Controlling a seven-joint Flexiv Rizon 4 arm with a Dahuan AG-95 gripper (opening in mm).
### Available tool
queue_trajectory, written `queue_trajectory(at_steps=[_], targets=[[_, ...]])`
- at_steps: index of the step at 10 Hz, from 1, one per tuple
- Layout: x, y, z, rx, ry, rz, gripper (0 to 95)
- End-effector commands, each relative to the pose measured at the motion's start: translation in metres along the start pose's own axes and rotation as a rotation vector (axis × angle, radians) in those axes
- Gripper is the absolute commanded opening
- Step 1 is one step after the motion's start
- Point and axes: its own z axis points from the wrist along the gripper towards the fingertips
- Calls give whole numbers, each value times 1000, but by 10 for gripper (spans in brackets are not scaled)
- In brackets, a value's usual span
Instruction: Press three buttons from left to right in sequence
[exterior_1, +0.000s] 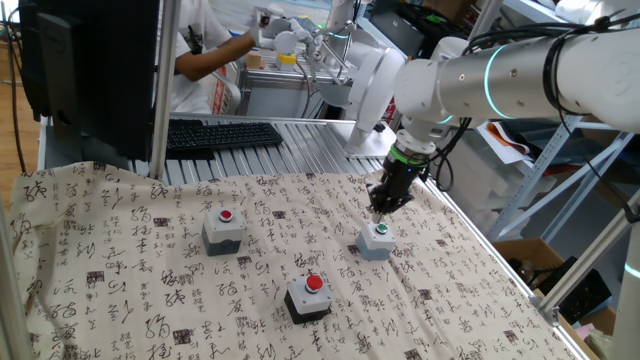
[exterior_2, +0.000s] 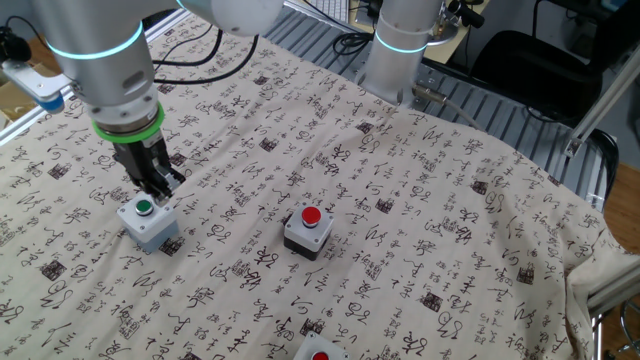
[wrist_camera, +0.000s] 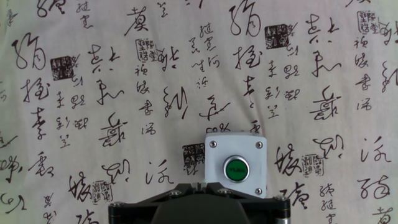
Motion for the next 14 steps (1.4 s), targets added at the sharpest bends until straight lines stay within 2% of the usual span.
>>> queue_trajectory(at_steps=[1,11,13,14], targets=[[1,0,-1,9,-6,29,0],[0,0,0,1,-3,31,0],[-1,-4,1,10,-6,31,0],[-4,-10,1,6,-4,25,0]])
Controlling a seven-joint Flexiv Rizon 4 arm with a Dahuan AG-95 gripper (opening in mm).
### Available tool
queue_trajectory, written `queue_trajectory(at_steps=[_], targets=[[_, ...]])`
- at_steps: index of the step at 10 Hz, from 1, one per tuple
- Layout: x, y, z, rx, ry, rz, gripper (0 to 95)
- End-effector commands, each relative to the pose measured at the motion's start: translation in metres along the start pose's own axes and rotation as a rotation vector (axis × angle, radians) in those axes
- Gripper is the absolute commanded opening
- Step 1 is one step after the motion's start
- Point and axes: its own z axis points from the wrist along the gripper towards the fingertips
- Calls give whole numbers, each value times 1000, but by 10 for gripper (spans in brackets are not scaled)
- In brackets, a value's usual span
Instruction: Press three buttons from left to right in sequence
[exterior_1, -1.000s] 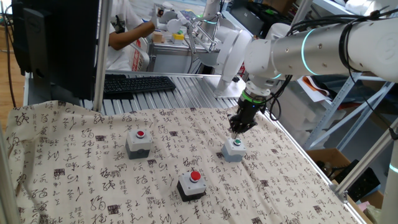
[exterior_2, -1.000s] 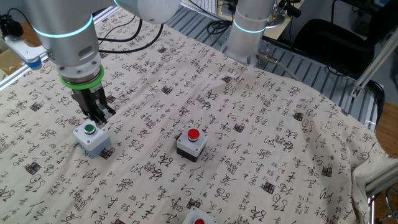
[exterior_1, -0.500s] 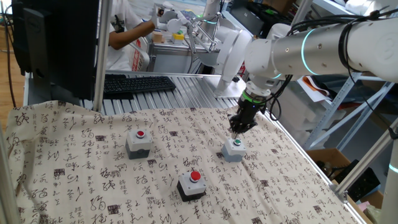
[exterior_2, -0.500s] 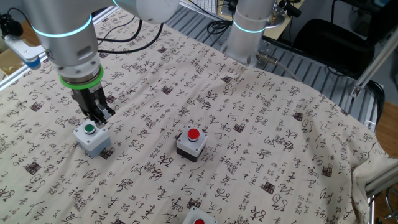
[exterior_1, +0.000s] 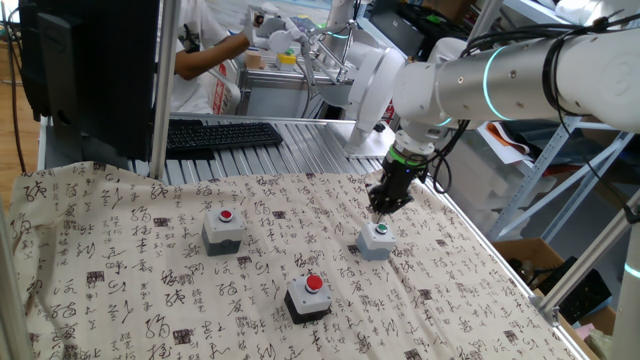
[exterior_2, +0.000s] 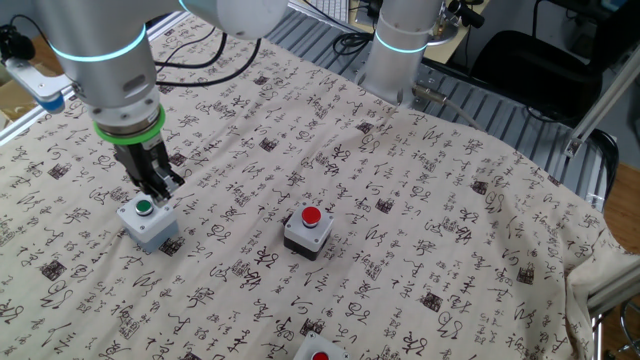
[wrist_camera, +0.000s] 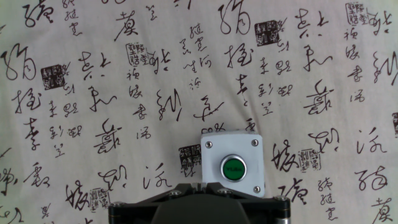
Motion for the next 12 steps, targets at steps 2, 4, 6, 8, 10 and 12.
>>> queue_trajectory(at_steps=[2,4,6,8,10,12], targets=[[-6,-10,0,-10,5,-12,0],[-9,-20,1,-4,6,-20,0],[-10,-26,4,4,0,-28,0],[-11,-27,6,11,-2,-31,0],[-11,-27,9,12,-4,-34,0],[-13,-29,13,4,-5,-35,0]])
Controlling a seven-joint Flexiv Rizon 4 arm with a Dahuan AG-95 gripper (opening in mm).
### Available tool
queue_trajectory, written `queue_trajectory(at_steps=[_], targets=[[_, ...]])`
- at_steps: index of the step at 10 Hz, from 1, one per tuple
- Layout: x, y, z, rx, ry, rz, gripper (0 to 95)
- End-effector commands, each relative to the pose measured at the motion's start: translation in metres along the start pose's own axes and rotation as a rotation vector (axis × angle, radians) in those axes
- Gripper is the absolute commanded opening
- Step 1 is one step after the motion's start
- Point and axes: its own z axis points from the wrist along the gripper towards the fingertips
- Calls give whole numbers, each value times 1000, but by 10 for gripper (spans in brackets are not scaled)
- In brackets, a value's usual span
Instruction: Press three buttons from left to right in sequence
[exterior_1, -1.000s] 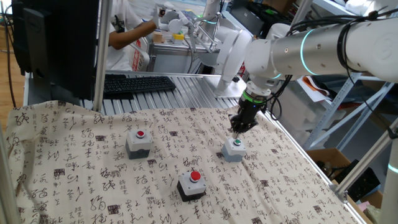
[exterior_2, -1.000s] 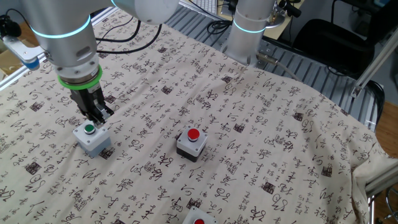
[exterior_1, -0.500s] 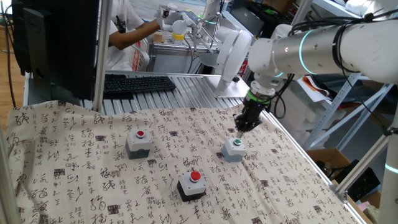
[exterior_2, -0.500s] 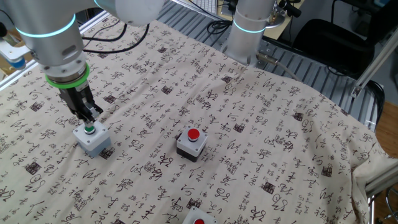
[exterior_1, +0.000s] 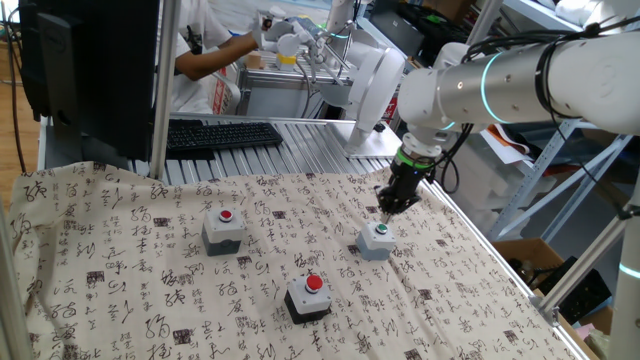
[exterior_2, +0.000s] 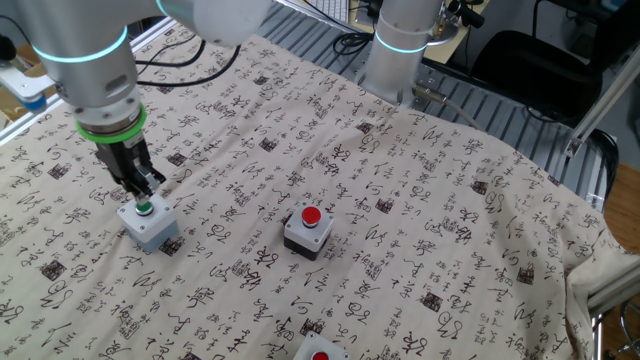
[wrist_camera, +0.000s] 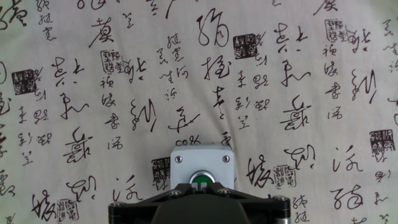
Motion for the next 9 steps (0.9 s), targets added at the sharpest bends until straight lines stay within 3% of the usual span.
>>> queue_trajectory(at_steps=[1,9], targets=[[0,0,3,1,-2,-1,0],[-2,-1,13,0,-9,-8,0]])
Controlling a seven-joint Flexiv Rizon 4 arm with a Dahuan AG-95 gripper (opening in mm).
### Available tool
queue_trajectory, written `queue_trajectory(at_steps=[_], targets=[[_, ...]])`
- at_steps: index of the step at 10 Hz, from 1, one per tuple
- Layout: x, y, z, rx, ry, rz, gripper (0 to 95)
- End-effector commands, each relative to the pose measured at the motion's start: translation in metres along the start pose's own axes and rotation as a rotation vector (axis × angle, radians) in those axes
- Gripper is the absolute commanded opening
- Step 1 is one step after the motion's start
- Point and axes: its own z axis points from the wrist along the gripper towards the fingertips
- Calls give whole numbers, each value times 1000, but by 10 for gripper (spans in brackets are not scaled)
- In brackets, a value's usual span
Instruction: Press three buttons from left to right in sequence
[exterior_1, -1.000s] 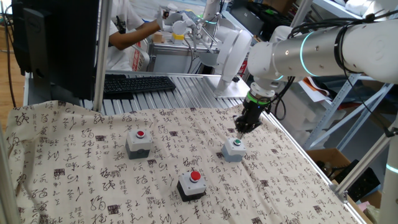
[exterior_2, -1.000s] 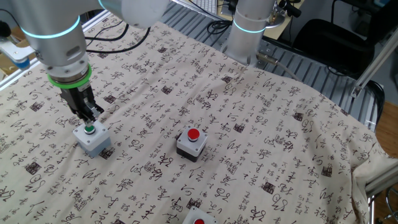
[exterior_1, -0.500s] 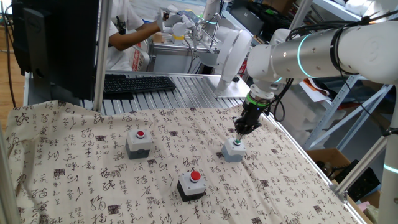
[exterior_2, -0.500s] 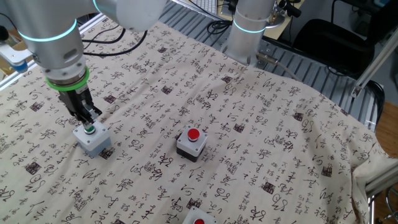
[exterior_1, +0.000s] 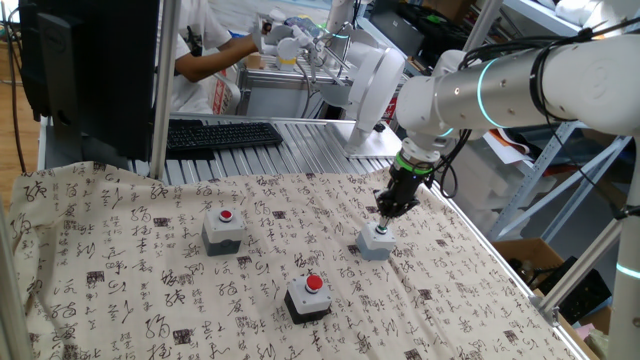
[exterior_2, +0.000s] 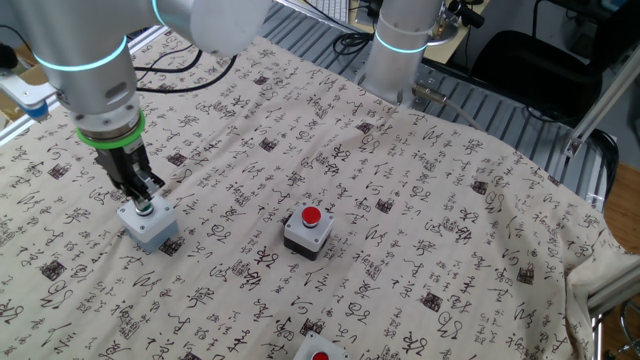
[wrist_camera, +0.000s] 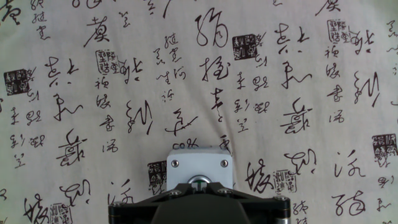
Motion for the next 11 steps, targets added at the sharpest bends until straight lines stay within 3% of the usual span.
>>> queue_trajectory(at_steps=[1,6,8,10,11], targets=[[0,0,1,1,0,0,0],[-1,-1,5,-8,6,3,0],[-1,0,8,9,8,-2,0],[-1,0,10,-12,23,4,0],[-1,0,11,-2,0,-3,0]])
